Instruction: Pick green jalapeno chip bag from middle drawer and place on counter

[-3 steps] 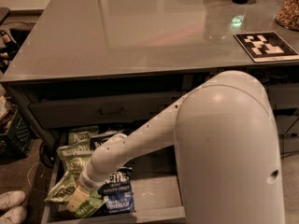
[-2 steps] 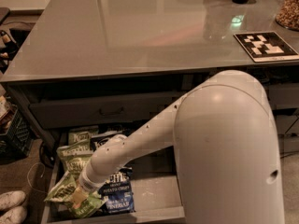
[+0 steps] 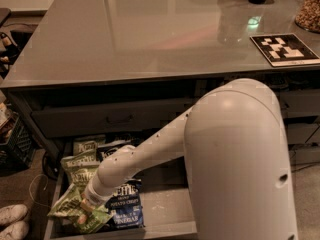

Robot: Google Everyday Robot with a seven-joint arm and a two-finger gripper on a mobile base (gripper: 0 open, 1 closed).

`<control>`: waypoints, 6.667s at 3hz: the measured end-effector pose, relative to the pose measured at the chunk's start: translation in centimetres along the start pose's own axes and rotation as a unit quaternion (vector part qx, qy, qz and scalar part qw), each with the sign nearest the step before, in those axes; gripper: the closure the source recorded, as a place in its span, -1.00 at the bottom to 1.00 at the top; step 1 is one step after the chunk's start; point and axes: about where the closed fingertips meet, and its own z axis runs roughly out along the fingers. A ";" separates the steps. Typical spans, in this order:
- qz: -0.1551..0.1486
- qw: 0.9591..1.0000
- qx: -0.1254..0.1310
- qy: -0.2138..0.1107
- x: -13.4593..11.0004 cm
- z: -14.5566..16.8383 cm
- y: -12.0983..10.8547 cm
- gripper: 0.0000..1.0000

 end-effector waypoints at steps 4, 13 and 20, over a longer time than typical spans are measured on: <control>-0.003 1.000 -0.013 0.002 0.1 0.7 -0.1 -0.30; 0.038 0.998 -0.043 0.005 2.3 2.8 -0.7 -0.32; 0.026 0.997 -0.068 -0.014 0.2 0.1 2.3 1.00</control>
Offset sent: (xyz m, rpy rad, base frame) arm -0.0067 -0.0015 -0.0046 0.0040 0.0186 0.0216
